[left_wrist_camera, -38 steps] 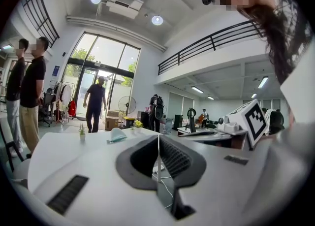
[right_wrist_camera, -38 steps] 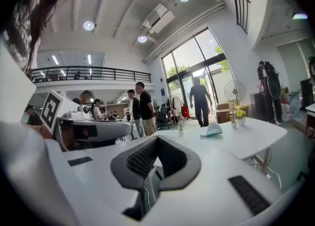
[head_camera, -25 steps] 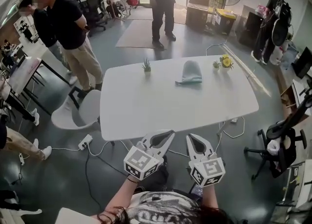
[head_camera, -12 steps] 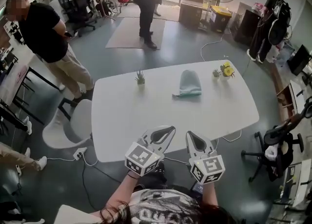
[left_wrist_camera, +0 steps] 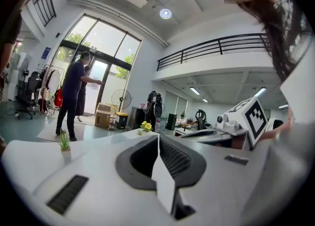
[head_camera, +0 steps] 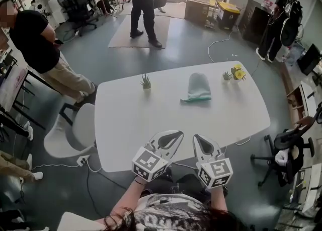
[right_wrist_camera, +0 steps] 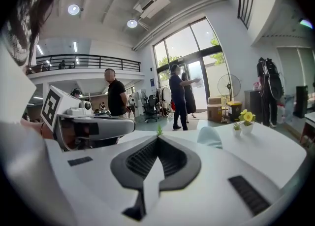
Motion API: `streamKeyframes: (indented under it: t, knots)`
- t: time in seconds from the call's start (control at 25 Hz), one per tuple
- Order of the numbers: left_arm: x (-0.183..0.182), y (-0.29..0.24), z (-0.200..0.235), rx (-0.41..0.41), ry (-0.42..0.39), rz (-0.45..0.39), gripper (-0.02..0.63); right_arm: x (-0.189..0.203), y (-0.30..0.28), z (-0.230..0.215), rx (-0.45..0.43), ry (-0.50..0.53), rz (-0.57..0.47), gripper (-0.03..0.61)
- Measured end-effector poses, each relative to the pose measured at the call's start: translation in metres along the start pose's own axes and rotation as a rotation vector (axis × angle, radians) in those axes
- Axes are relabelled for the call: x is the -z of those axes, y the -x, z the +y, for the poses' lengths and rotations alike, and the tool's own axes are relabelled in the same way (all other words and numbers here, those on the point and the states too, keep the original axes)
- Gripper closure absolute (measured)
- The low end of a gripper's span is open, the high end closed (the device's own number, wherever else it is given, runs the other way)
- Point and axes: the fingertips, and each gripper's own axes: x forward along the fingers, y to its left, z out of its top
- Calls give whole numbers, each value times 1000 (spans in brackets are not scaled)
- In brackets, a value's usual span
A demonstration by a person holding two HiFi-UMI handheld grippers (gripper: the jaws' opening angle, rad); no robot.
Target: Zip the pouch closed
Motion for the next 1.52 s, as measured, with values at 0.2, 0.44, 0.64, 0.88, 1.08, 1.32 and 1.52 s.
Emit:
streamKeyframes:
  t: [0.2,0.44,0.64,0.88,1.08,1.32,1.52]
  knots:
    - [7,-9,10,-20,13,17,597,5,-11,-13,-10,-1,22,581]
    - [14,-24,31,-73,32,31,597,16,-42,-44,-31,11,69,581]
    - [21,-40,47,-123,47,45,597,25,-76,-78,-63,15,110,580]
    - [28,-71,70,-209,68,77,597,48,-134,-126,-130,71,199,580]
    - [26,-89,83,-269,82,80,597,78,-182,-164,-173,242,311,540]
    - [29,-100,96,-336,103,93,597,116,-222,-205,-232,545,470,448]
    - [37,-105,102,-376,118,119,597,141,-241,-219,-291,772,563,416]
